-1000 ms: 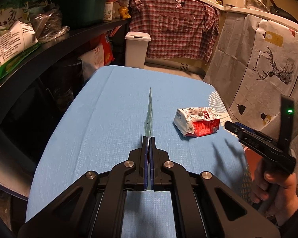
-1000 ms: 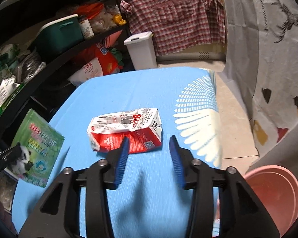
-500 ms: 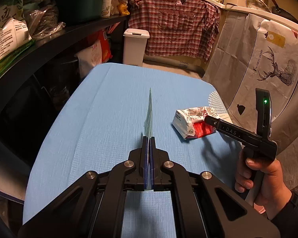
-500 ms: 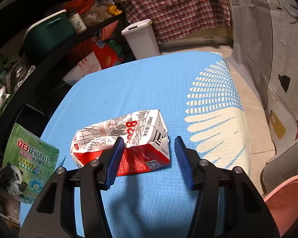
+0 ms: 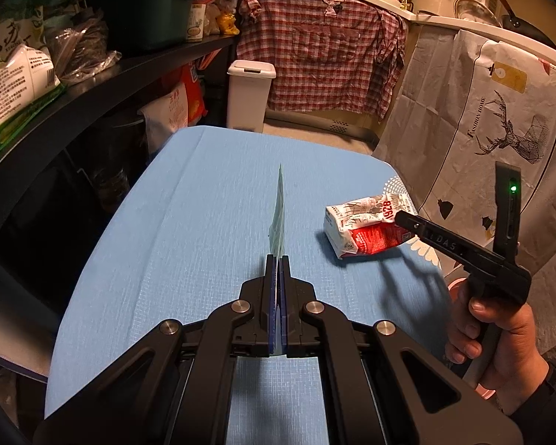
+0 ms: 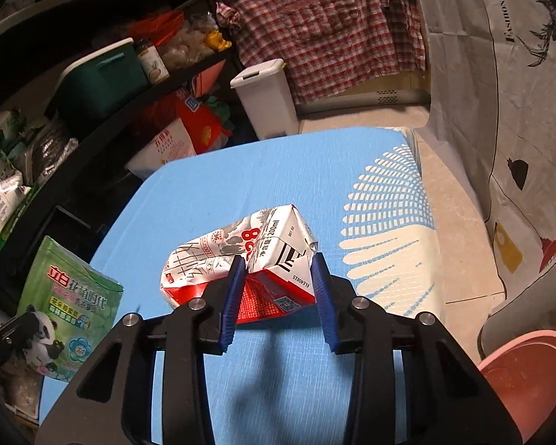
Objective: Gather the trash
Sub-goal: 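Move the right tool to the white-red milk carton and grasp it while the left tool holds the packet, then carry the green packet and milk carton over the pink bin with both tools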
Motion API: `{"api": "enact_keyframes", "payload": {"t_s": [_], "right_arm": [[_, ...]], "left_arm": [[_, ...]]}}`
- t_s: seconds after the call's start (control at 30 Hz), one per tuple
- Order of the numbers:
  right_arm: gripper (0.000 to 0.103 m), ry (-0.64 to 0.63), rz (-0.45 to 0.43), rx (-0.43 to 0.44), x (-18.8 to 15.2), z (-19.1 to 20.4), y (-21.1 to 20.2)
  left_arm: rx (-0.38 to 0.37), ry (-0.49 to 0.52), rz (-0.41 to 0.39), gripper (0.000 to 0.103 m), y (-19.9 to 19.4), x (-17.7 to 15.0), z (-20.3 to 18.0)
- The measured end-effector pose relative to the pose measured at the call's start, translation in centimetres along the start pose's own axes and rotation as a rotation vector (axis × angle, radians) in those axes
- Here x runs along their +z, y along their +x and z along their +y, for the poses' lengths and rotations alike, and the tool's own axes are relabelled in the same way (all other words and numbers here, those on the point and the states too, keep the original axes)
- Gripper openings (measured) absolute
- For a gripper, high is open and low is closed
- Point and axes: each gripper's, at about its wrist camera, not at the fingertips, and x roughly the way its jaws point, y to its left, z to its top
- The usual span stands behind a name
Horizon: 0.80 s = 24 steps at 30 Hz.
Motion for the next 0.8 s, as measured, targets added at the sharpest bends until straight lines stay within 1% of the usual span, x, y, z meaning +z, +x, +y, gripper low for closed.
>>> {"api": "enact_keyframes", "payload": {"t_s": [0.23,0.4,0.67,0.8], "right_arm": [[0.037,0.031,-0.027,0.017,0.2,-0.4,-3.7],[0.037,0.051,-0.055,0.014,0.1,-0.6,-7.6],[0.037,0.054,-0.085,-0.013,-2.1,-1.2,-14.5],[0.037,0.049,-0.094,-0.030,-3.3,-1.6,-17.2]], "left_arm": [[-0.013,0.013,-0.016,0.002,-1.1,0.0,-0.6],[-0.042,0.021,-0.028,0.001,-2.2,0.0,-1.2],[-0.081,0.046,-0.035,0.002,-3.8,-0.8,-2.9],[-0.094,0.051,-0.036,0.001,-4.6,-1.2,-3.5]]}}
